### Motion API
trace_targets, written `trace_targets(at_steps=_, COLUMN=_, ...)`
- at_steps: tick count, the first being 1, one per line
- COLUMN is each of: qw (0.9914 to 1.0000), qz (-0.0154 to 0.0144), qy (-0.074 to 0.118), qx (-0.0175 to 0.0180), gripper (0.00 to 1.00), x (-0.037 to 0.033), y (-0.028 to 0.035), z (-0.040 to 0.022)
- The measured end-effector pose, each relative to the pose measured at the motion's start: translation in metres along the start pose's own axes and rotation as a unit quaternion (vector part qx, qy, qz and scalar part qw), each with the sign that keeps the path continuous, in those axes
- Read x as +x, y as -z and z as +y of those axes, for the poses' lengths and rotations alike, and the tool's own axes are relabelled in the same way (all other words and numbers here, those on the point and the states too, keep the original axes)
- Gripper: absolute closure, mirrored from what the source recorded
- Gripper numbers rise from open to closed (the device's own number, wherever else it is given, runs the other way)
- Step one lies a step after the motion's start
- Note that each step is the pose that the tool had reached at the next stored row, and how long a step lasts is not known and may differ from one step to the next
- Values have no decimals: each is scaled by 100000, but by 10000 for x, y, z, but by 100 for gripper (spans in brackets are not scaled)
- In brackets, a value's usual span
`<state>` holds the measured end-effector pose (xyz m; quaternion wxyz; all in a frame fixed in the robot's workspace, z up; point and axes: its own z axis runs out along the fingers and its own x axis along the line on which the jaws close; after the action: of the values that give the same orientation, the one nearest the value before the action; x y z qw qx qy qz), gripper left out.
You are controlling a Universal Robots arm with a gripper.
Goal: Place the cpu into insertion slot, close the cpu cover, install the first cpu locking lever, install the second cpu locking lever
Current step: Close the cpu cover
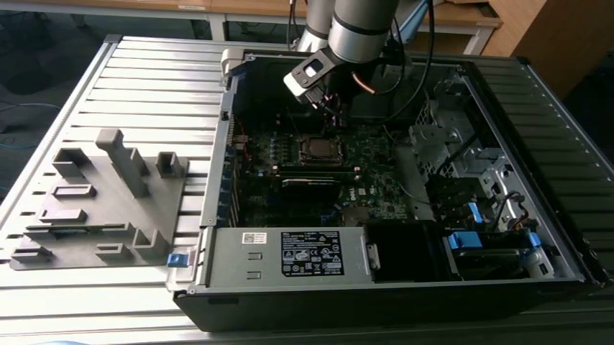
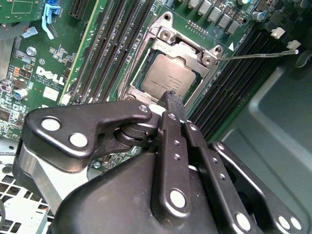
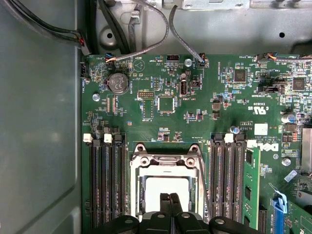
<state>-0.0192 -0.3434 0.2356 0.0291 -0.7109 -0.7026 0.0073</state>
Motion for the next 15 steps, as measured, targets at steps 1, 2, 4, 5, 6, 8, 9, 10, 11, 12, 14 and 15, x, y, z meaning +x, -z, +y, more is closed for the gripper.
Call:
trace_targets(at_steps=1, qw=100000, qz=4, qy=-1, qx=-2, gripper=89, x=0, y=0, z=0)
trace_targets(at_steps=2, qw=100000, qz=4, qy=-1, qx=-2, gripper=89, x=0, y=0, z=0)
trace_targets(at_steps=4, qw=100000, qz=3, qy=-3, qx=-2, gripper=89, x=0, y=0, z=-1)
trace_targets(at_steps=5, qw=100000, qz=0, qy=-7, qx=0, gripper=89, x=0, y=0, z=-2)
trace_targets(at_steps=6, qw=100000, qz=5, qy=-11, qx=0, gripper=89, x=0, y=-1, z=-6)
trace_targets(at_steps=8, qw=100000, qz=3, qy=-2, qx=-4, gripper=89, x=0, y=-2, z=-24)
trace_targets(at_steps=9, qw=100000, qz=5, qy=2, qx=-2, gripper=89, x=-1, y=-3, z=-40)
trace_targets(at_steps=10, qw=100000, qz=4, qy=2, qx=-3, gripper=89, x=-1, y=-4, z=-60)
trace_targets(at_steps=11, qw=100000, qz=6, qy=-1, qx=-3, gripper=89, x=-1, y=-5, z=-79)
trace_targets(at_steps=12, qw=100000, qz=11, qy=-2, qx=-17, gripper=89, x=-1, y=-6, z=-98)
trace_targets(at_steps=14, qw=100000, qz=24, qy=25, qx=-207, gripper=89, x=-3, y=-10, z=-129)
trace_targets(at_steps=15, qw=99999, qz=62, qy=62, qx=-385, gripper=89, x=-4, y=-13, z=-144)
